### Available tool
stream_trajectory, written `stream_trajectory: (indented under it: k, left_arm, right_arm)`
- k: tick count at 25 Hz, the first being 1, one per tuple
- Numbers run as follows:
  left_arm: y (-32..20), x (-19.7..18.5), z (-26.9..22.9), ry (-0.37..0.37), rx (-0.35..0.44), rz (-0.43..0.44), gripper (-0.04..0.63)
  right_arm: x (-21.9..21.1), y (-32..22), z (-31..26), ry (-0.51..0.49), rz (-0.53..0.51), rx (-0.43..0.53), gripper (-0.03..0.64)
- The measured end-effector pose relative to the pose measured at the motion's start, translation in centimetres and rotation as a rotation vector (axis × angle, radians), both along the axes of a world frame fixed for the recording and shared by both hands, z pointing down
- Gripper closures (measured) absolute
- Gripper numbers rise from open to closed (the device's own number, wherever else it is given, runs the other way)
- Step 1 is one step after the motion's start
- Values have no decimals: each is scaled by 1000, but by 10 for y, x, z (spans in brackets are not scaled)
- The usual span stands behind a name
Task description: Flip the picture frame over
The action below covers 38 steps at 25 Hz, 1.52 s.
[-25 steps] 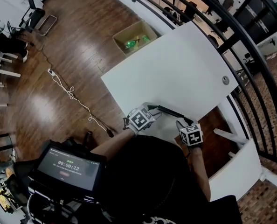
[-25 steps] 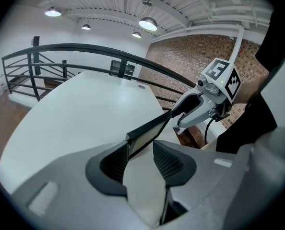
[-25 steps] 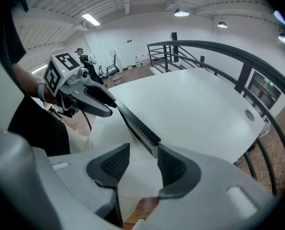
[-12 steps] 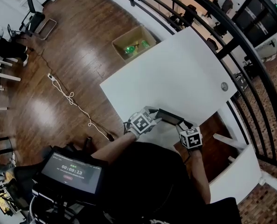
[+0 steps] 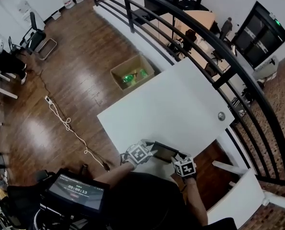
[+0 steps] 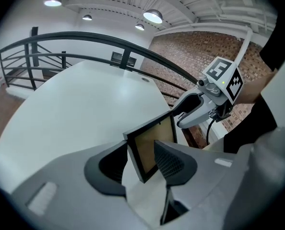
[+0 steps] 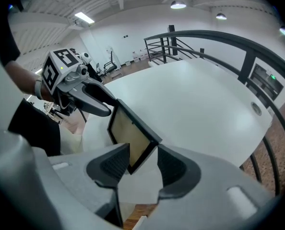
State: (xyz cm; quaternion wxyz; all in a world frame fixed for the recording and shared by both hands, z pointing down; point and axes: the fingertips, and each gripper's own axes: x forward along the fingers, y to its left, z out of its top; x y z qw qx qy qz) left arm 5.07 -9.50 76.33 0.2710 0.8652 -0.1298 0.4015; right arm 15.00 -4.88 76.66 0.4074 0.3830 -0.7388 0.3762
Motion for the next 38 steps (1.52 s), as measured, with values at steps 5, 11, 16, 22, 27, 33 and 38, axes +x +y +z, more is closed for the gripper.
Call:
stream_trajectory:
  k: [5,11,16,22,27,33,38]
  left_arm:
    - [-2,7,20,-19,-33,11,419]
    - [-1,-5,42,-59,-91,51,419]
    - [8,-6,58,-66,-113,45,419]
    - [5,-8,60,-96,-102,46,420]
    - [4,-10,67,-119,-113,44,419]
    - [3,-9,72,-142,-99,48,430]
    - [1,-11,74,-147,-71,53,439]
  right_arm:
    - [3,3,22,-11,-15,-42,453]
    - [-5,-3,36,-10,-9,-94,453]
    - [-8,4,50,-8,-10,-127,453]
    - [-9,4,60,8,-4,-144,453]
    - [-11,4,67,30,-2,-168,453]
    - [-10,5,69,62,3,-174,453]
    - [-8,2,71,74,43,-166,453]
